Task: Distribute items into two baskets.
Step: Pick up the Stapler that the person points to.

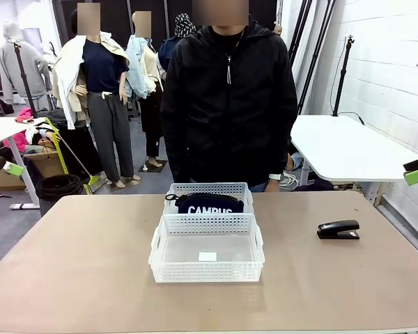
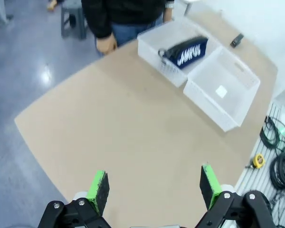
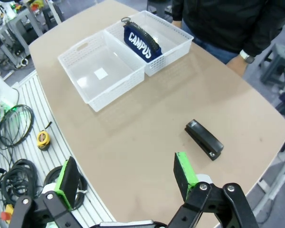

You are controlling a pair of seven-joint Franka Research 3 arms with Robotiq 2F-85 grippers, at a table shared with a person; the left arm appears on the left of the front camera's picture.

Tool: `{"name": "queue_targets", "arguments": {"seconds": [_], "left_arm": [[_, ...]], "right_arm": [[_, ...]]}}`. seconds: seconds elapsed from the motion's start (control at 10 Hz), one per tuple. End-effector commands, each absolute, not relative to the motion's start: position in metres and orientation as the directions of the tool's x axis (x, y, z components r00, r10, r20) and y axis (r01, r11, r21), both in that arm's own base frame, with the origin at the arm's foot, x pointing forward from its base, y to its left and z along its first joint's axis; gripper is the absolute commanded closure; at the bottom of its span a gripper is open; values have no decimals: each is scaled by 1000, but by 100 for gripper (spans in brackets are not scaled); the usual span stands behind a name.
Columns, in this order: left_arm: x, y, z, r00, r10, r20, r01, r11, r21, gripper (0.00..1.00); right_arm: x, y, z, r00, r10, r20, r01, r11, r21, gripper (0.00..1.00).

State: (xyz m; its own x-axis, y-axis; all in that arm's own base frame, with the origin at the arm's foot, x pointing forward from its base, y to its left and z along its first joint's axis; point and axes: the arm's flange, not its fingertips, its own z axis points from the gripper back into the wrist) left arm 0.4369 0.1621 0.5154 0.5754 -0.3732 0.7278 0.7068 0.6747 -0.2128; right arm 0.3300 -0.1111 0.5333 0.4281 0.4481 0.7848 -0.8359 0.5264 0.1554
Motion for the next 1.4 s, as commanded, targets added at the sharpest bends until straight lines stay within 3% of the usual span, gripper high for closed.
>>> {"name": "queue_targets", "arguments": {"seconds": [0.0, 0.3, 0.4, 1.3], "left_arm": [[448, 169, 505, 499, -348, 794, 759, 618, -206, 0], [457, 169, 505, 469, -363, 805, 796, 568, -208, 0], [450, 164, 505, 493, -340, 801, 759, 618, -205, 0], [450, 164, 505, 493, -340, 801, 759, 618, -205, 0]], "right_arm": [[332, -110, 533, 413, 436, 799, -843, 516, 154, 0], [332, -110, 533, 413, 436, 799, -843, 516, 154, 0], [332, -110, 533, 413, 436, 799, -843, 516, 154, 0], [332, -110, 533, 413, 436, 799, -843, 516, 154, 0]]}}
